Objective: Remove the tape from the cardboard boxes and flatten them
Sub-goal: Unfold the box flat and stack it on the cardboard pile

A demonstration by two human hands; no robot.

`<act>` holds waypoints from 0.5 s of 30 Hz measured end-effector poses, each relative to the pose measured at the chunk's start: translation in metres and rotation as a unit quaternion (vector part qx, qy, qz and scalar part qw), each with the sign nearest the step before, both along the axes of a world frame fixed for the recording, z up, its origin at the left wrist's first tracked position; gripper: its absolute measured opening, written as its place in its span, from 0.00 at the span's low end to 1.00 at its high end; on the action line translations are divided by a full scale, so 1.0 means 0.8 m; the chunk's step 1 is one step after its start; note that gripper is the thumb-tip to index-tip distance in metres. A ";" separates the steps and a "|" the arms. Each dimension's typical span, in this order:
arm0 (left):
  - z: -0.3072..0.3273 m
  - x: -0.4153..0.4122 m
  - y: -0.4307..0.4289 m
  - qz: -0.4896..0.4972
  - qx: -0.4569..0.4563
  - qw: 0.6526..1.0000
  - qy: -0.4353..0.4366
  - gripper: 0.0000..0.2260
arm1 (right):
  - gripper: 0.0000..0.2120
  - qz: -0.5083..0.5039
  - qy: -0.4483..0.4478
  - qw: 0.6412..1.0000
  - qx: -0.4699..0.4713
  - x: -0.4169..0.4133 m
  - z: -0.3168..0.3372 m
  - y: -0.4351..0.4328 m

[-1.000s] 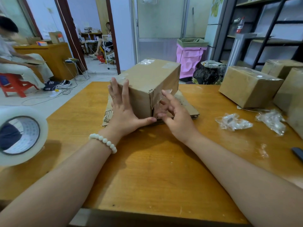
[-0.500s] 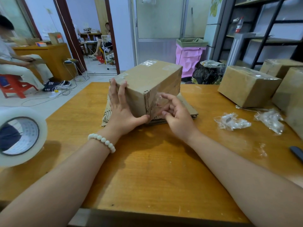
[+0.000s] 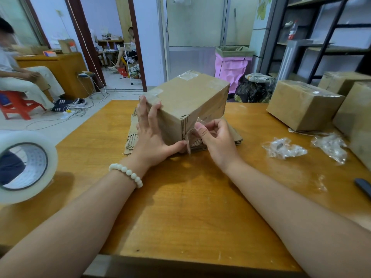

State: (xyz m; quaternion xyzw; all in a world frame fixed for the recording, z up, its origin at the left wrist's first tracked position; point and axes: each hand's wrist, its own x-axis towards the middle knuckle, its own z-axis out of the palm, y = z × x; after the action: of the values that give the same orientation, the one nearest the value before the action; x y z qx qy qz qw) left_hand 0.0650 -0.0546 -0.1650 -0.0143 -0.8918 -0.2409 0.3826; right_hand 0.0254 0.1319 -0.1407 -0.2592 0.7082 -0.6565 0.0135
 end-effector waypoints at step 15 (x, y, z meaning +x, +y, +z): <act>0.002 -0.005 0.004 -0.004 0.014 1.000 0.024 0.40 | 0.23 0.022 -0.052 0.998 -0.026 -0.008 0.001 -0.004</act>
State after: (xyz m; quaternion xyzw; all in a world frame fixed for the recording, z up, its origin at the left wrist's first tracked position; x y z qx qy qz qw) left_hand 0.0612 -0.0515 -0.1638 -0.0182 -0.8788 -0.2547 0.4032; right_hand 0.0193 0.1288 -0.1402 -0.2407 0.6830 -0.6871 0.0581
